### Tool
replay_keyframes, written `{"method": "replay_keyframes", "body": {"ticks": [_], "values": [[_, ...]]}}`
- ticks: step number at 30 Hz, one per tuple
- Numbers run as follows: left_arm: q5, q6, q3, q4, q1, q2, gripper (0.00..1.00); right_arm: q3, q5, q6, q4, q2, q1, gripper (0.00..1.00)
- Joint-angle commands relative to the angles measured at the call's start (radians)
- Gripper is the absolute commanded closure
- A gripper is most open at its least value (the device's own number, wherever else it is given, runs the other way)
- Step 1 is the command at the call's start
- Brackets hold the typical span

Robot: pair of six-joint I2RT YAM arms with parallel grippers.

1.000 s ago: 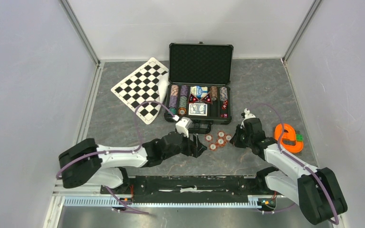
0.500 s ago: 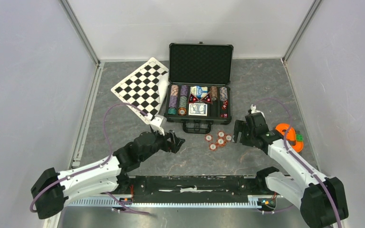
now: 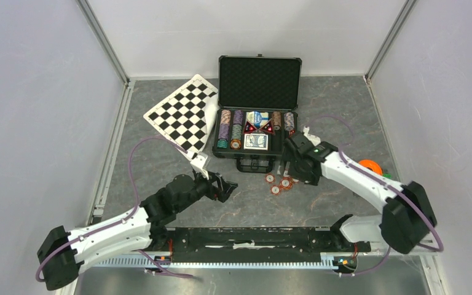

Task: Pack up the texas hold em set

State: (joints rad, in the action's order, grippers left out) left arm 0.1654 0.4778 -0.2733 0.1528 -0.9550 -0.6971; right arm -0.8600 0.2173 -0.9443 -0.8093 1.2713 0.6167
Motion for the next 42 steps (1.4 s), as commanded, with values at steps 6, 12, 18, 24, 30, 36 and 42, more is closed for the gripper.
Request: {"method": "replay_keyframes", "body": {"ticks": [6, 12, 18, 24, 30, 36, 42], "values": [[-0.032, -0.021, 0.029, 0.008, 0.004, 0.08, 0.09, -0.105, 0.06, -0.122, -0.033, 0.173, 0.061, 0.07], [-0.041, -0.02, 0.028, 0.002, 0.004, 0.092, 0.09, -0.103, 0.065, -0.142, -0.012, 0.23, 0.073, 0.12], [-0.05, -0.017, 0.029, 0.002, 0.002, 0.097, 0.08, -0.06, 0.058, -0.153, 0.062, 0.257, 0.08, 0.14], [-0.051, -0.015, 0.032, 0.001, 0.003, 0.107, 0.08, -0.073, 0.084, -0.152, 0.064, 0.308, 0.079, 0.16], [-0.052, -0.015, 0.032, -0.002, 0.004, 0.113, 0.08, -0.061, 0.107, -0.168, 0.061, 0.33, 0.08, 0.19], [-0.055, -0.012, 0.036, -0.002, 0.003, 0.116, 0.08, -0.043, 0.094, -0.187, 0.08, 0.331, 0.08, 0.3], [-0.058, -0.011, 0.036, -0.002, 0.002, 0.115, 0.08, -0.069, 0.087, -0.184, 0.062, 0.366, 0.094, 0.4]]}}
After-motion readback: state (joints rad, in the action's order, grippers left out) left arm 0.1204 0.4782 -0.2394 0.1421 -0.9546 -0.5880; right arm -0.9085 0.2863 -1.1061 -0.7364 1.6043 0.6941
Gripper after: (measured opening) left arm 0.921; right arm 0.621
